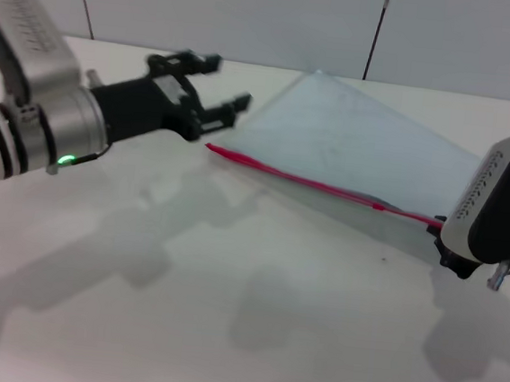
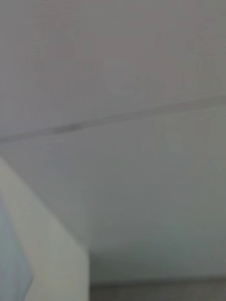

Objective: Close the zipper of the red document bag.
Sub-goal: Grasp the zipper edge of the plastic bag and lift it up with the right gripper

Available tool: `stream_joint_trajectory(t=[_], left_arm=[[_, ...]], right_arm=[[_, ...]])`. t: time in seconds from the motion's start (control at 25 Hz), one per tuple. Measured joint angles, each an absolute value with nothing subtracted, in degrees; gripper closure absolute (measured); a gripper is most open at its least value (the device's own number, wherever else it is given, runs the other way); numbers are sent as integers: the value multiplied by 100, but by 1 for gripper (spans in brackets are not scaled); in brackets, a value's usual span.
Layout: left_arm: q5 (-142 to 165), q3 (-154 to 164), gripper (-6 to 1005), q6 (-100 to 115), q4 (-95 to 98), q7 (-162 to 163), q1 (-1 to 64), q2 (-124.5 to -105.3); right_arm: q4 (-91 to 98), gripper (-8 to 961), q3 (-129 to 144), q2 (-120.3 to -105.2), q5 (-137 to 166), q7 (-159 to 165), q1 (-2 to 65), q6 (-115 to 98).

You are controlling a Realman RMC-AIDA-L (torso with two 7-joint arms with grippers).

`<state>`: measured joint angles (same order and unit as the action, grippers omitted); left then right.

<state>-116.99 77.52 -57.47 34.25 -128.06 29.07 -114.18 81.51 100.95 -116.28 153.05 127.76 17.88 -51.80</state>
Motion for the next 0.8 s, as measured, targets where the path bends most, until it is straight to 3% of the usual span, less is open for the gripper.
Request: stream_joint_trajectory(t=[0.56,0.8], left_arm=[[-8712,7776,323,-6070,4703,-11188,3504,-11612],[-8542,8062,443,-6054,4712,-11177,3700,-11605]], right_arm=[[8463,904,10169,-11620,15083,12787,1775,-5246],[8625,904,10187,-11626,15081,12788,1775,-5381]])
